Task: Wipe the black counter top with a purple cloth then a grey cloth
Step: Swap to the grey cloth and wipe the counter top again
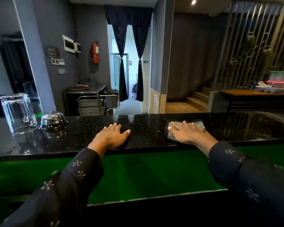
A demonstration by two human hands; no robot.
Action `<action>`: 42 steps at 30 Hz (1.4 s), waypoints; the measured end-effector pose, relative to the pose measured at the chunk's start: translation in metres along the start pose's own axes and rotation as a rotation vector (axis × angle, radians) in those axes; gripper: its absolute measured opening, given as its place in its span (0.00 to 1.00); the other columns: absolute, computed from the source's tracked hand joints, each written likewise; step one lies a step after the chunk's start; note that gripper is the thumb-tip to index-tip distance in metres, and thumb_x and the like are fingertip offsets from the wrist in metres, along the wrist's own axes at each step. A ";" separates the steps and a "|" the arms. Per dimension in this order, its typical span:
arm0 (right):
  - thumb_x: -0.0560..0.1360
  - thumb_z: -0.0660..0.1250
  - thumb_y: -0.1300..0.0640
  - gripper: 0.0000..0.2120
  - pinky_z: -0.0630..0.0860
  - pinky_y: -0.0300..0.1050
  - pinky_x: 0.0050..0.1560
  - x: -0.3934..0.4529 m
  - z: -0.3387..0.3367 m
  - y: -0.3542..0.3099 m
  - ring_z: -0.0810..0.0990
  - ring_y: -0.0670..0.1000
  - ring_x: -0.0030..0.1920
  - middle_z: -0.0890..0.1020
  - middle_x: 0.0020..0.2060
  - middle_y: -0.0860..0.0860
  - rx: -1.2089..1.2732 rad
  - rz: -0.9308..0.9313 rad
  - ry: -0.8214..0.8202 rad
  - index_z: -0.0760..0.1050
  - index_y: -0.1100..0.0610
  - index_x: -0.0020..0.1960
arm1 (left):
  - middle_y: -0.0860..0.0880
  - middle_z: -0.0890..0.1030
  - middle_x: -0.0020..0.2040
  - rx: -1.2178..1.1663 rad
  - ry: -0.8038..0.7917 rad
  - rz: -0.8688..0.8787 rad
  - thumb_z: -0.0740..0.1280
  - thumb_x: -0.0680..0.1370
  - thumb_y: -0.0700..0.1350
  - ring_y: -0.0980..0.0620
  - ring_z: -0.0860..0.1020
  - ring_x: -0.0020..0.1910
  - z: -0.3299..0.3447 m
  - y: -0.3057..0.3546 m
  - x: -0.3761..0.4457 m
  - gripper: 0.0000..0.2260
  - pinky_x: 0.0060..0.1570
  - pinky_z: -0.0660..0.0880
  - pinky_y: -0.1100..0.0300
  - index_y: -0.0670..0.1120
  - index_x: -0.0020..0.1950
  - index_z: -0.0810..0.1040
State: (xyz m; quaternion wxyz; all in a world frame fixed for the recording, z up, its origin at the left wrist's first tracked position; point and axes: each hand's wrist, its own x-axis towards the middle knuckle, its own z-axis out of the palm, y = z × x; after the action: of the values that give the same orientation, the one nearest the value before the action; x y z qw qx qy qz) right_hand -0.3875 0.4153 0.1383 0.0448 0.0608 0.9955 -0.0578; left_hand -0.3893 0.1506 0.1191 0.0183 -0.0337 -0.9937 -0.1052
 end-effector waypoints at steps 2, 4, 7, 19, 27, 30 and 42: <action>0.77 0.39 0.32 0.27 0.41 0.67 0.73 -0.009 0.005 0.011 0.45 0.60 0.78 0.45 0.79 0.50 -0.015 -0.083 0.002 0.44 0.34 0.76 | 0.44 0.50 0.79 0.006 0.004 -0.010 0.47 0.80 0.61 0.48 0.48 0.78 0.000 0.002 0.000 0.31 0.74 0.45 0.51 0.44 0.78 0.51; 0.77 0.38 0.32 0.27 0.41 0.66 0.73 -0.018 0.009 0.023 0.44 0.58 0.78 0.45 0.79 0.49 -0.032 -0.156 0.013 0.43 0.33 0.75 | 0.45 0.50 0.79 0.020 0.001 -0.022 0.47 0.80 0.61 0.49 0.48 0.78 0.001 0.003 0.001 0.31 0.74 0.45 0.51 0.44 0.78 0.51; 0.77 0.38 0.32 0.26 0.40 0.66 0.72 -0.011 0.007 0.031 0.45 0.58 0.78 0.45 0.79 0.48 -0.030 -0.190 0.001 0.44 0.33 0.75 | 0.45 0.50 0.79 0.040 -0.011 -0.043 0.47 0.81 0.61 0.49 0.48 0.78 0.004 0.006 0.003 0.30 0.75 0.45 0.51 0.44 0.78 0.50; 0.76 0.42 0.31 0.30 0.35 0.71 0.69 0.004 0.015 -0.058 0.40 0.61 0.77 0.43 0.79 0.52 -0.004 -0.484 -0.051 0.46 0.37 0.77 | 0.47 0.52 0.78 -0.009 -0.008 -0.076 0.51 0.81 0.59 0.51 0.50 0.77 0.001 0.008 0.004 0.29 0.75 0.44 0.53 0.46 0.78 0.53; 0.76 0.40 0.29 0.30 0.41 0.68 0.71 0.051 -0.006 0.095 0.46 0.60 0.78 0.46 0.79 0.49 0.011 -0.226 0.015 0.45 0.34 0.76 | 0.48 0.53 0.78 -0.032 -0.002 -0.105 0.51 0.80 0.61 0.51 0.50 0.77 0.005 0.007 0.006 0.29 0.75 0.43 0.53 0.48 0.77 0.54; 0.76 0.41 0.30 0.30 0.41 0.69 0.72 0.062 -0.012 0.112 0.46 0.61 0.77 0.46 0.79 0.51 0.005 -0.078 0.011 0.45 0.35 0.76 | 0.47 0.53 0.78 -0.025 0.008 -0.101 0.51 0.80 0.60 0.51 0.50 0.77 0.004 0.011 0.004 0.29 0.75 0.44 0.52 0.47 0.77 0.54; 0.76 0.38 0.31 0.27 0.42 0.64 0.73 -0.004 0.002 0.093 0.45 0.54 0.78 0.46 0.79 0.45 -0.036 -0.391 0.027 0.44 0.30 0.74 | 0.48 0.50 0.79 0.018 -0.033 -0.104 0.48 0.81 0.60 0.52 0.48 0.77 0.003 0.013 0.004 0.29 0.75 0.43 0.52 0.47 0.78 0.50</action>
State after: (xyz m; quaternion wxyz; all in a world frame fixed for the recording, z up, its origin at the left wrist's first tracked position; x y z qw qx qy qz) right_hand -0.3716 0.5060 0.1266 0.0202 -0.1337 0.9897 -0.0467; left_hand -0.3924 0.1644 0.1188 -0.0034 0.0166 -0.9952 -0.0966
